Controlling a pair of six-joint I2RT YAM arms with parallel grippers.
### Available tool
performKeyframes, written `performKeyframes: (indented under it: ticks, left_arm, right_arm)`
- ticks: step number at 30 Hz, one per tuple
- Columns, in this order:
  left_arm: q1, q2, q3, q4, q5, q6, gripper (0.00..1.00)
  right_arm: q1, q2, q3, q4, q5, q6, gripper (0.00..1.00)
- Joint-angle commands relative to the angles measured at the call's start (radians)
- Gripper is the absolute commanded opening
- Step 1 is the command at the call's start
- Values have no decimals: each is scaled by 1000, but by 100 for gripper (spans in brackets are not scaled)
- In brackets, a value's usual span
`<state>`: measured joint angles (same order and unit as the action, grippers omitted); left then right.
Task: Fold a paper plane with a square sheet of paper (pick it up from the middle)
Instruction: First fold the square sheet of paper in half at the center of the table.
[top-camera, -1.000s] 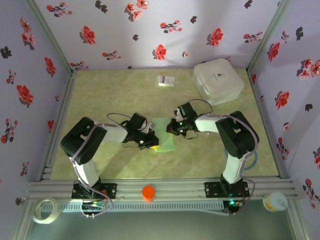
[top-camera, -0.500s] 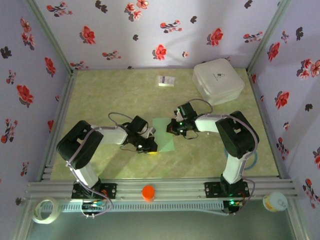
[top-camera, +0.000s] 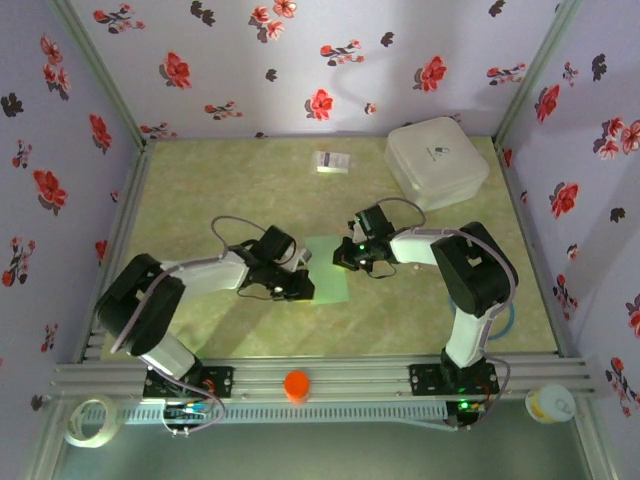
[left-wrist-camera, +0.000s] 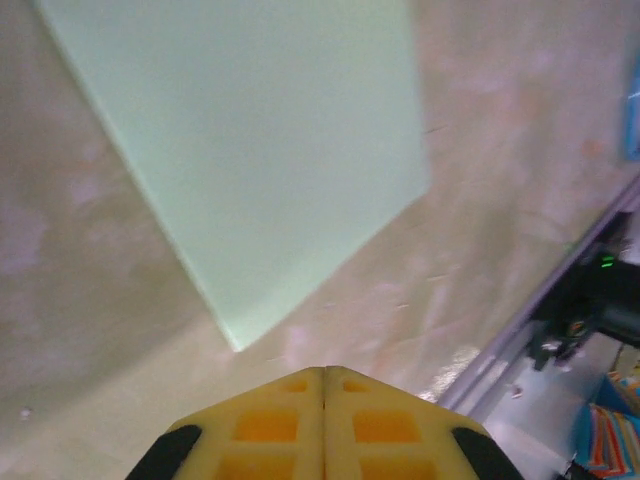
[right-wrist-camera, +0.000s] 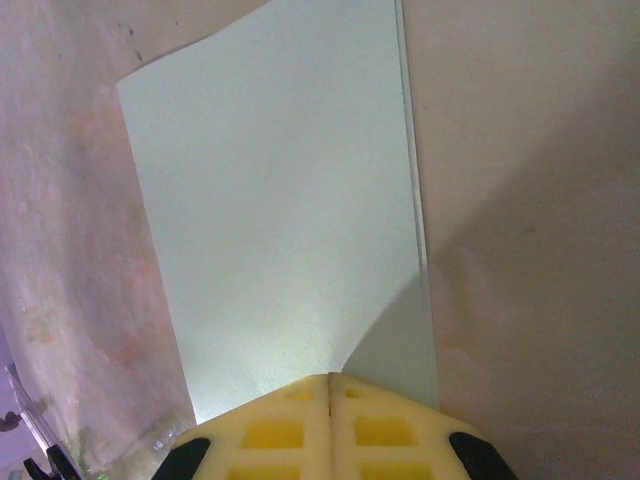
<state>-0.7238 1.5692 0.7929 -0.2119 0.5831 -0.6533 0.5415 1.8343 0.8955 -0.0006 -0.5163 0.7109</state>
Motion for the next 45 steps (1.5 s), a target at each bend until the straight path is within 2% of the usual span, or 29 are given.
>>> performKeyframes:
  ticks: [1,9,16,21,26,33,38,41,45]
  left_arm:
    - [50,-10,57,57,11,-34,7]
    - [140,213,210,102,82,-56,7]
    - [163,323,197,160,132,-72,7]
    - [171,335,120,183,134,-51,8]
    - [214,326,71,167,98,-32,8]
    - [208,213,147,117,136,-41,11]
    - [213,232,247,72,107,-45,12]
    - [216,282,306,54,89,-52,12]
    - [220,334,367,41,74,-51,11]
  right_arm:
    - [6,45,-44,-131,98,5,0]
    - [6,54,-41,-130,93,2,0]
    - [6,56,-37,-133,92,2,0]
    - [6,58,-35,-136,93,1,0]
    - [6,58,-33,-137,92,1,0]
    - [6,56,-29,-130,80,1,0]
    - [12,28,-2,-122,37,-14,0]
    - [13,-13,26,-130,23,-21,5]
    - [14,-90,39,-116,11,-6,19]
